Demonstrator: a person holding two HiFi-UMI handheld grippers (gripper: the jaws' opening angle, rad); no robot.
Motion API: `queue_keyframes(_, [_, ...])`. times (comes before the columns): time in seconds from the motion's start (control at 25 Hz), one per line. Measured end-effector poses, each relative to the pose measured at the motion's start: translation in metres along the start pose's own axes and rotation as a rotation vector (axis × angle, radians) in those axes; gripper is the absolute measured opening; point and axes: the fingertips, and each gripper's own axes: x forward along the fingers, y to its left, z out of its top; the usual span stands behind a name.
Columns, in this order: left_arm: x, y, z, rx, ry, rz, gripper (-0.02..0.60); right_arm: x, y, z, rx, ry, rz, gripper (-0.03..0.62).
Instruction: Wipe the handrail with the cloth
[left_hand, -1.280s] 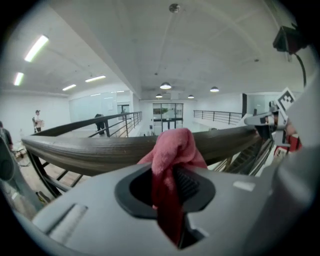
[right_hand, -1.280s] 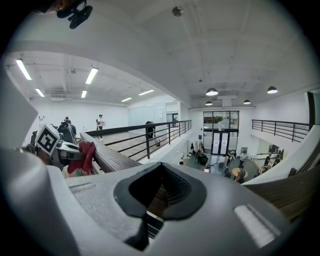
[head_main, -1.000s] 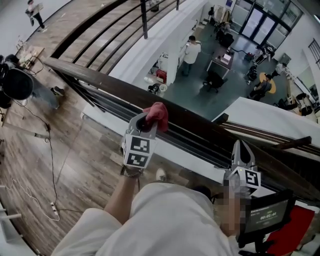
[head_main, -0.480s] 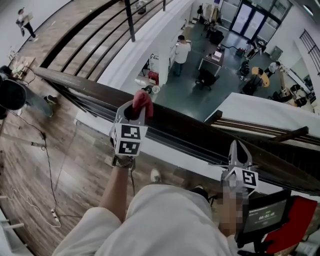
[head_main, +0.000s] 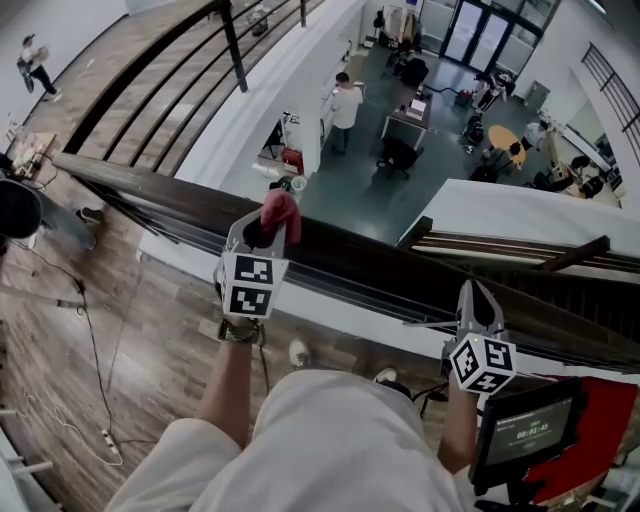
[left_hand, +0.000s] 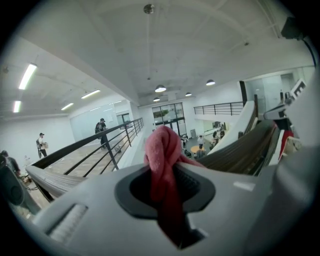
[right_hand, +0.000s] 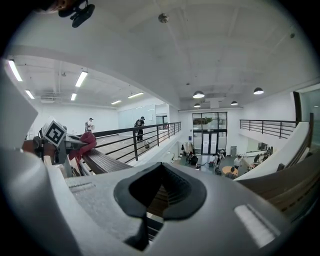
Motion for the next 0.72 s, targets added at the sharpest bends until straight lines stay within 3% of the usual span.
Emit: queue_keyframes(0.72, [0.009,-0.134,0.030,0.009,-0.009,-0.160,0.077,-0.043,-0.070,-0.015,0.023,-0.011,-0.025,0.003])
